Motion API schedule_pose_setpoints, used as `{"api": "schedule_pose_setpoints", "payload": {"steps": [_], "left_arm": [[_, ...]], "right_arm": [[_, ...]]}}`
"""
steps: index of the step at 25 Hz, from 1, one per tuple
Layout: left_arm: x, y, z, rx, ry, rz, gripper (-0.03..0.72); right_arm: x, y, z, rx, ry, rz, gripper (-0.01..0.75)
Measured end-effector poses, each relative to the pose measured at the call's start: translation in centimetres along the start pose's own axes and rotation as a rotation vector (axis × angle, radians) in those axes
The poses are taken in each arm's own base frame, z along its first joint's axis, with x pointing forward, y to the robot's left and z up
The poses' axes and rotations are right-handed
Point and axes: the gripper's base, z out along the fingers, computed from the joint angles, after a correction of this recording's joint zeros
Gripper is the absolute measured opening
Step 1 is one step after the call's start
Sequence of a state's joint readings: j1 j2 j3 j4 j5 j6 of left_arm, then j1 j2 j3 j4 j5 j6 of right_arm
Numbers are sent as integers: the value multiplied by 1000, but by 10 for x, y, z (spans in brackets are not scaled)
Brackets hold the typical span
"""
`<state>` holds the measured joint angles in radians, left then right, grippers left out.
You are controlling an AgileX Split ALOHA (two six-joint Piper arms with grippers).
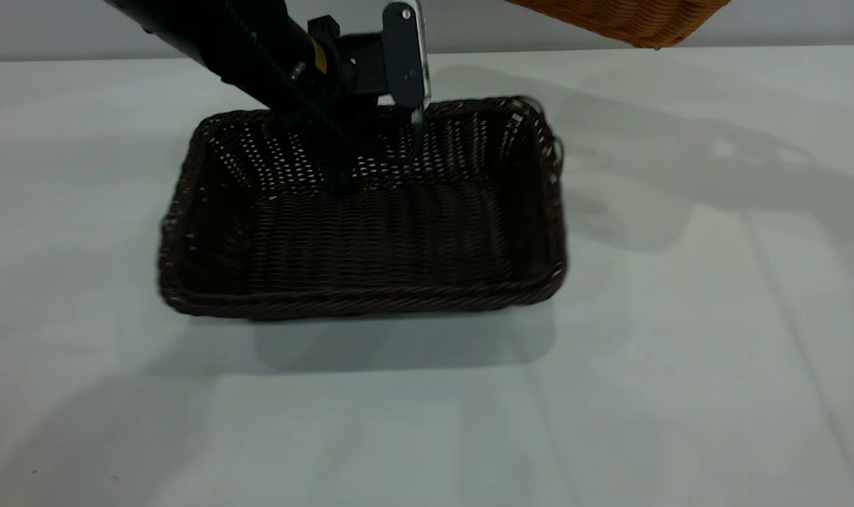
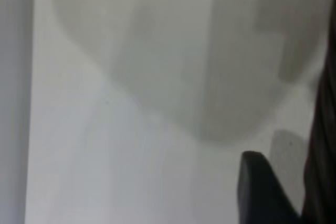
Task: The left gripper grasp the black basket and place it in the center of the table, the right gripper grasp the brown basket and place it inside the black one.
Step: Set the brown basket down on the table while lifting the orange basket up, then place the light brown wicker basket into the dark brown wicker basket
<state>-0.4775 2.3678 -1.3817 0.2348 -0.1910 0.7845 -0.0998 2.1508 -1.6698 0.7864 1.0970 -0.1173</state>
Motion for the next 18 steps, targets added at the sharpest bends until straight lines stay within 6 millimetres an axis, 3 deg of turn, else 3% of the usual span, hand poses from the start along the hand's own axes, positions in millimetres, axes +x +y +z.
{"api": "schedule_pose_setpoints", "payload": {"steps": [5,10,14,18], "left_arm": [[-11,12,-10,-52,-48,-60,419],[-14,17,-23,-60,-52,-33,436],[-25,35,-63,-112,-79,-1,437],[-32,63,-122,-217,-121,-5,437]], "right_arm": [[-3,-2,-3,-17,-16,18,69],[-10,-14,-15,-47,-56,67,73],[-15,-24,-23,-44,-83,89,73],[-15,-23,-22,-44,-86,91,74]]}}
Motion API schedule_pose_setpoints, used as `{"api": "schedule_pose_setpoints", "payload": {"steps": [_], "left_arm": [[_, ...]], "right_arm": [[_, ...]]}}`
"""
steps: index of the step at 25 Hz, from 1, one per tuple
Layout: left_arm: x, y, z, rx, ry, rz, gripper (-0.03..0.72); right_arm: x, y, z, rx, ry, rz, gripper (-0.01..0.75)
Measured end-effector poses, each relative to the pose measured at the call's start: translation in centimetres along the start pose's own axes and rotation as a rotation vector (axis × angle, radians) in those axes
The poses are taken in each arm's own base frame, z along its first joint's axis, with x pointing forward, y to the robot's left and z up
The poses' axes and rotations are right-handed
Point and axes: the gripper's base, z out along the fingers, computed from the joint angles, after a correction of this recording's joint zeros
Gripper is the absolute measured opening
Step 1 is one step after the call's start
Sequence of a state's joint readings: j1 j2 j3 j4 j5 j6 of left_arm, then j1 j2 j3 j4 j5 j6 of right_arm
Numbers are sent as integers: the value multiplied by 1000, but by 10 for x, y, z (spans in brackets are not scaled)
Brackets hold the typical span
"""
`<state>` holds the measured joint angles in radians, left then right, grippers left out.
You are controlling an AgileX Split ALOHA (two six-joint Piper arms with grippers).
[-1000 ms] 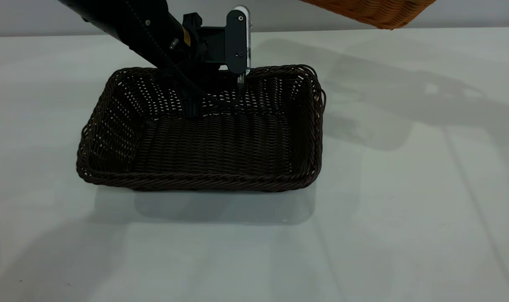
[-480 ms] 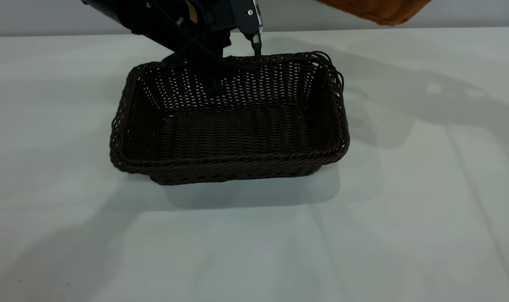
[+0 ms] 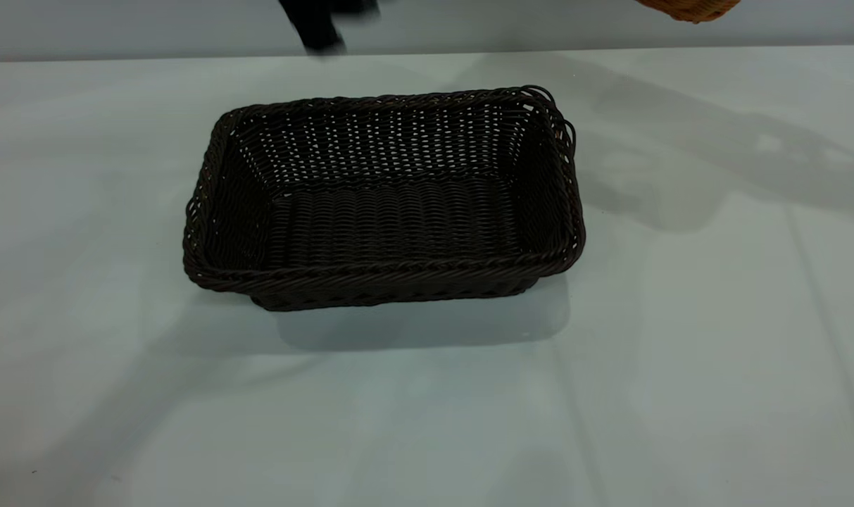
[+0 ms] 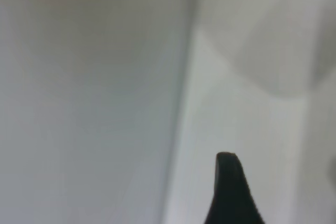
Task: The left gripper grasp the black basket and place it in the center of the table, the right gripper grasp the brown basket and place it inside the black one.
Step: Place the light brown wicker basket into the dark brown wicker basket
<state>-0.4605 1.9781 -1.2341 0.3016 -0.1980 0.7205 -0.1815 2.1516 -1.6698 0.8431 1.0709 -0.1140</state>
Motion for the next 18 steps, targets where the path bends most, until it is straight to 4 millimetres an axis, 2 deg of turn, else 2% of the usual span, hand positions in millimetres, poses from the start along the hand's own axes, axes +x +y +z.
{"api": "schedule_pose_setpoints", "payload": {"steps": [4,7,10,13,16,18], "left_arm": [[-4,44,-58,-135,-29,-45,437],[-10,74,-105,-254,-72,-92,437],[-18,97,-150,-365,-126,-132,437],[-23,107,-177,-426,-161,-151,437],[-25,109,-189,-443,-169,-162,437],[-24,109,-190,-438,-161,-167,437]], "right_arm": [[12,16,18,-1,56,-48,76],[34,34,46,29,167,-154,76],[64,48,83,101,309,-270,76],[90,49,120,173,427,-341,76],[106,47,146,202,486,-364,79],[108,44,154,209,491,-364,79]]}}
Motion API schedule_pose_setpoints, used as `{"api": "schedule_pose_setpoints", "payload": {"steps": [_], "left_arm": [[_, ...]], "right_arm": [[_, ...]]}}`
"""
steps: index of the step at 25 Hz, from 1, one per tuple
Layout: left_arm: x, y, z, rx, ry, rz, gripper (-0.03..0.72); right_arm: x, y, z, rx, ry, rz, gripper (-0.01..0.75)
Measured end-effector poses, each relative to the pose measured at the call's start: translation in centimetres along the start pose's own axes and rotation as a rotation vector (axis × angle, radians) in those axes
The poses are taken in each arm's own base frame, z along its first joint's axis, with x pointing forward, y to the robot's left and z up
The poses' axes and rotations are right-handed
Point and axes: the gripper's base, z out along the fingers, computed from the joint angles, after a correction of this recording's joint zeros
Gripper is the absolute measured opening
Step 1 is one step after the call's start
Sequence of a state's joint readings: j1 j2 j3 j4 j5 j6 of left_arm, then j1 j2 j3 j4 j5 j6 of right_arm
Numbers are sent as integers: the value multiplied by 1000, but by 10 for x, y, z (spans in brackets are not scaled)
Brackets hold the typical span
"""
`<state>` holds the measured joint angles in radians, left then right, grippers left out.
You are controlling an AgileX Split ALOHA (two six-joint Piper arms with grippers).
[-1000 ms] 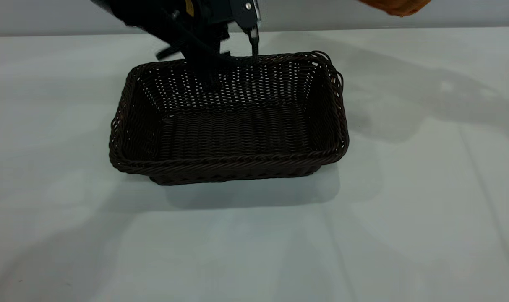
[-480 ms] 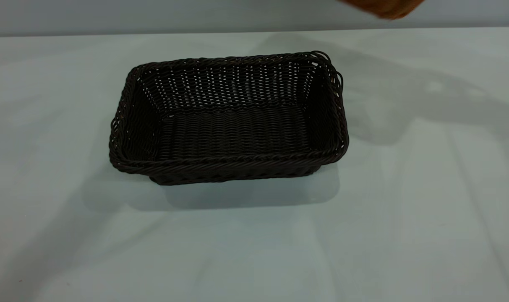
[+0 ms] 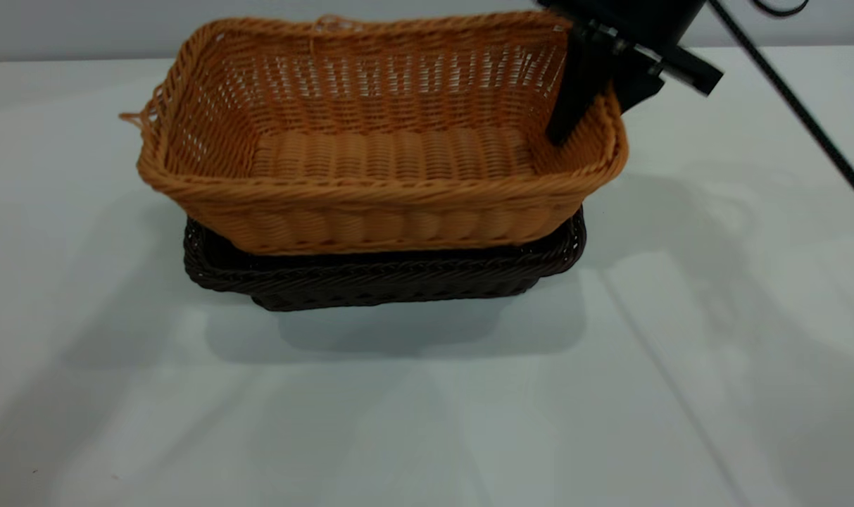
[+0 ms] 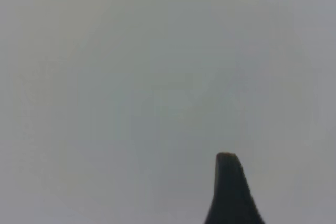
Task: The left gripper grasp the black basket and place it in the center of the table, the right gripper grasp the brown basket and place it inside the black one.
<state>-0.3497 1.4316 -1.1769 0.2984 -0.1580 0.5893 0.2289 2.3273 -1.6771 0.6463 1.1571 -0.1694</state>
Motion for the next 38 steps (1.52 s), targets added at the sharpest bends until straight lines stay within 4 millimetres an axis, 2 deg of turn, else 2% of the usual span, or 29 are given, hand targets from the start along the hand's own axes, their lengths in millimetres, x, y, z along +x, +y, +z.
{"api": "schedule_pose_setpoints", "payload": {"steps": [7,11,14,18,22,25,29,32,35,38], "left_arm": [[5,-3,-1,38,58,-1,437],[7,-5,-1,52,79,-4,437],[8,-5,-1,56,84,-4,437],[8,-5,-1,56,84,-4,437],[8,-5,-1,56,84,-4,437],[6,-3,-3,52,82,-4,437],[2,4,-20,46,102,-67,437],[2,10,-45,85,203,-215,437],[3,14,-83,138,352,-315,437],[7,15,-123,194,502,-357,437]], "right_arm": [[-8,-11,12,33,-41,36,87],[-14,-15,18,45,-93,54,126],[-15,-15,18,34,-105,68,193],[-14,-12,18,15,-85,71,353],[-8,-6,11,14,-18,-16,505],[-6,-1,-2,48,10,-73,551],[-6,7,-29,152,-40,-100,553],[4,24,-68,210,-119,-120,537],[29,59,-127,208,-261,-185,510],[74,97,-194,203,-425,-280,486]]}}
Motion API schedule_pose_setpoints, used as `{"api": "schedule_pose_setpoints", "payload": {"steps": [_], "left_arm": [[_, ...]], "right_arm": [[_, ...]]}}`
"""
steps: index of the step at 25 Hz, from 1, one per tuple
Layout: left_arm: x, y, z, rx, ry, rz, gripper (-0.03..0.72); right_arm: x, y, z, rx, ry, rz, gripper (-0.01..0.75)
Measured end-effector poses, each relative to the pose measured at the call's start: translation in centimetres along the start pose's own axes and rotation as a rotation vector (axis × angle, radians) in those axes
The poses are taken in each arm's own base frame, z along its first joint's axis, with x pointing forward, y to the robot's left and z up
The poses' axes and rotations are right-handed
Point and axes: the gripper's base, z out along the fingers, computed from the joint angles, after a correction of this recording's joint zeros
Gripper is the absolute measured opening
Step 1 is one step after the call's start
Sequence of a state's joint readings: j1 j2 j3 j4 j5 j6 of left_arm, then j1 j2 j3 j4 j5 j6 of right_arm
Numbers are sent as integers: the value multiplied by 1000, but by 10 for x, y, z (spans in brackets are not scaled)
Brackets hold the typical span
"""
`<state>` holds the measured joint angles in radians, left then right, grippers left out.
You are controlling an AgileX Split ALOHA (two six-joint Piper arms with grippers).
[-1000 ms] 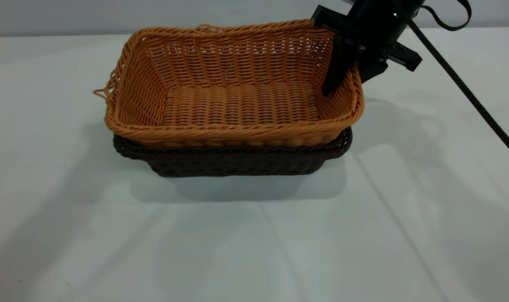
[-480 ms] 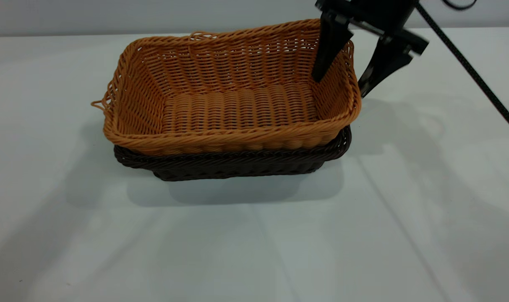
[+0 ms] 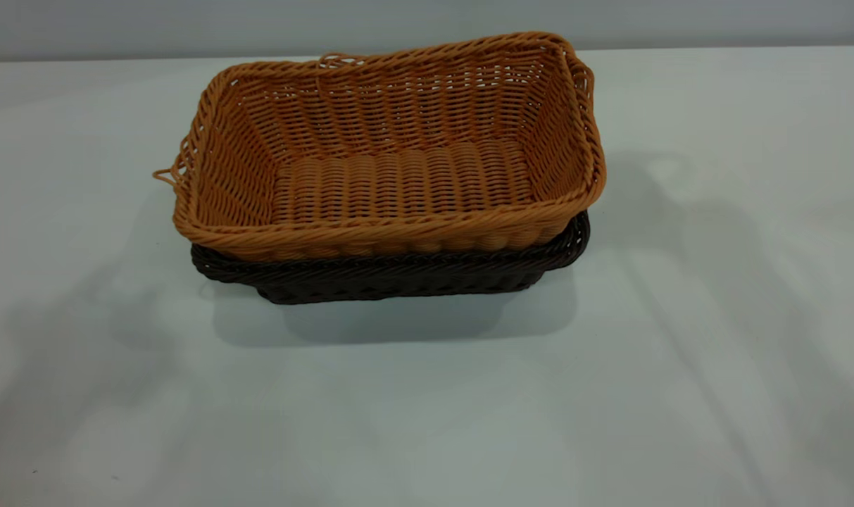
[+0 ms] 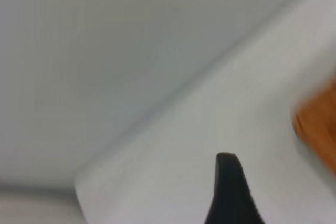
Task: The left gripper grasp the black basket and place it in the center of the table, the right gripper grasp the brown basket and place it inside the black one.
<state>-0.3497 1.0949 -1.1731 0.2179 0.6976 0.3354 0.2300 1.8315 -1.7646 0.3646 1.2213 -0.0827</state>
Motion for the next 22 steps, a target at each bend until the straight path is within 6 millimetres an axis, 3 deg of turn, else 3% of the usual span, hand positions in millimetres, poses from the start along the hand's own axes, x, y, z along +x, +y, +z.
{"api": "schedule_pose_setpoints", "payload": {"steps": [4,6,11,15,18,22], "left_arm": [[30,-4,-42,47,171,-40,437],[42,-7,-59,62,229,-68,437],[56,-9,-87,43,221,-204,437],[74,-18,-95,39,213,-254,437],[93,-30,-89,55,254,-268,437],[115,-49,-72,121,335,-313,437]], "right_arm": [[22,21,-85,77,-169,-74,477],[37,28,-112,104,-225,-72,477],[100,37,-145,92,-257,-53,477],[162,27,-131,122,-170,-32,477],[212,13,-110,166,-85,-10,477],[263,-1,-88,209,-74,-4,477]]}}
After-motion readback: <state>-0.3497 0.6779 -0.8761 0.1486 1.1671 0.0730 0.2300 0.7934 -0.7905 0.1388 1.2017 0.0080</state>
